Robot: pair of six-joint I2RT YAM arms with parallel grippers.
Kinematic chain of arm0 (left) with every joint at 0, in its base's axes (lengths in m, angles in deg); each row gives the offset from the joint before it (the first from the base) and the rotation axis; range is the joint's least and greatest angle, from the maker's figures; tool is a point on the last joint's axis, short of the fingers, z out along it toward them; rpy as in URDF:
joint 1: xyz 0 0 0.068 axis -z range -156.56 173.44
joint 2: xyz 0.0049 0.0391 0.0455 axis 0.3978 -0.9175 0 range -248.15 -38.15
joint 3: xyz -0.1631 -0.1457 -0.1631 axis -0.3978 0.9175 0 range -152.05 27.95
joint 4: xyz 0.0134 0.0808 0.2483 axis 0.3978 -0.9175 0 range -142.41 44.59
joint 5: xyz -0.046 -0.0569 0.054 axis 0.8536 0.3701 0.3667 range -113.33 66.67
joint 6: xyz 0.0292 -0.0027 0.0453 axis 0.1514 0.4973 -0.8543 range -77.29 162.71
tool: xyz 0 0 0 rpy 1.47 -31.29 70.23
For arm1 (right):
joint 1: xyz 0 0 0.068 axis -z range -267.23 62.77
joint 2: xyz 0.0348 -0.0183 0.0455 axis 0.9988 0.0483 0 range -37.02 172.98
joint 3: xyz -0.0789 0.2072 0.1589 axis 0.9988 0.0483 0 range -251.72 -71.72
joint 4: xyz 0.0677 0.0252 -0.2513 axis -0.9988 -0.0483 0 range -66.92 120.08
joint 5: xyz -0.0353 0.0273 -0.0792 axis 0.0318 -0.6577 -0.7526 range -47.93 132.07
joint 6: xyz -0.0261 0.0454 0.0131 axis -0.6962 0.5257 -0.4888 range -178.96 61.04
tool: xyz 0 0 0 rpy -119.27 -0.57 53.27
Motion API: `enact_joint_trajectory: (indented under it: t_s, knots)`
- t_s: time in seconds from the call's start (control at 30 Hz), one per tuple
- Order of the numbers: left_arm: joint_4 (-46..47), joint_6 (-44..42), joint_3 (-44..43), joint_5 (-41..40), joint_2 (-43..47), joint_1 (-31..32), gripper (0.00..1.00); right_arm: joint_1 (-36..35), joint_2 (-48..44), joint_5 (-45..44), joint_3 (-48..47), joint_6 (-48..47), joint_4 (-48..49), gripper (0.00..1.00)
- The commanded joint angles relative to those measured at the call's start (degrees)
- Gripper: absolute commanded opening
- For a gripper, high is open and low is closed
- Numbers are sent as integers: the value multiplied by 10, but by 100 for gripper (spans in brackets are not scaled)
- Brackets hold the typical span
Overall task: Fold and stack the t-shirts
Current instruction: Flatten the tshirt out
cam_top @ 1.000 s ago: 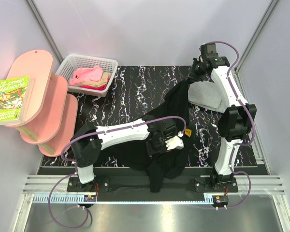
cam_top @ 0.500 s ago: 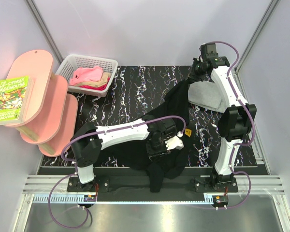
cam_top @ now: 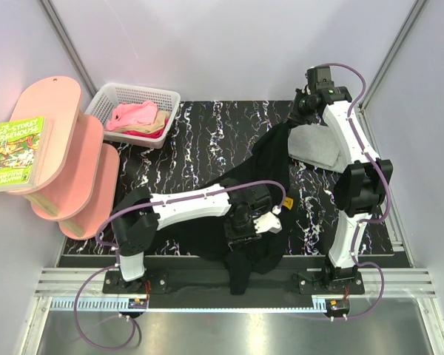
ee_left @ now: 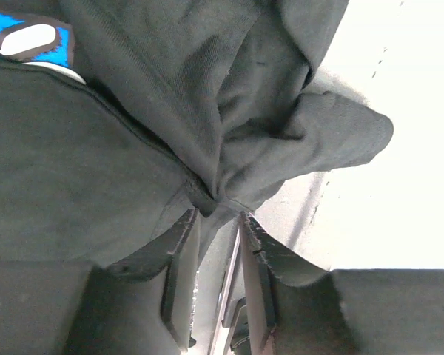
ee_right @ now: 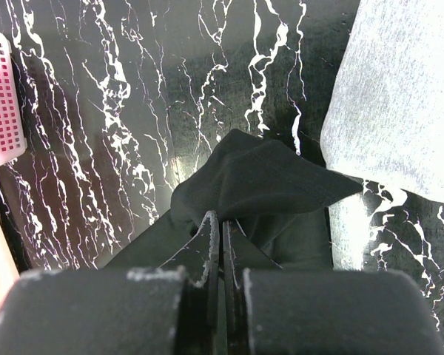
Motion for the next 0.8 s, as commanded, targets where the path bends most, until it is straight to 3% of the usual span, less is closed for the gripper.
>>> enact_joint_trajectory:
  t_s: [0.0,0.03,0.17,0.37,0.53,0.63,0.77]
  knots:
    - [6,-10,-9,11,-20,2,26,3,-39,6,3,-4,18,0]
    - [7,-11,-10,4,-21,2,17,3,-39,6,4,-5,20,0]
    - [9,-13,-14,0,-27,1,1,3,-42,10,8,-5,23,0]
    - [10,-11,-25,2,-32,1,0,3,-46,10,10,-5,24,0]
    - [11,-21,-33,-47,-16,-9,0,3,-47,11,10,-5,24,0]
    - [5,-34,-52,-85,16,-53,0,3,-52,13,5,-5,24,0]
    - [-40,-51,-110,-91,72,-172,0,3,-67,15,-3,-5,24,0]
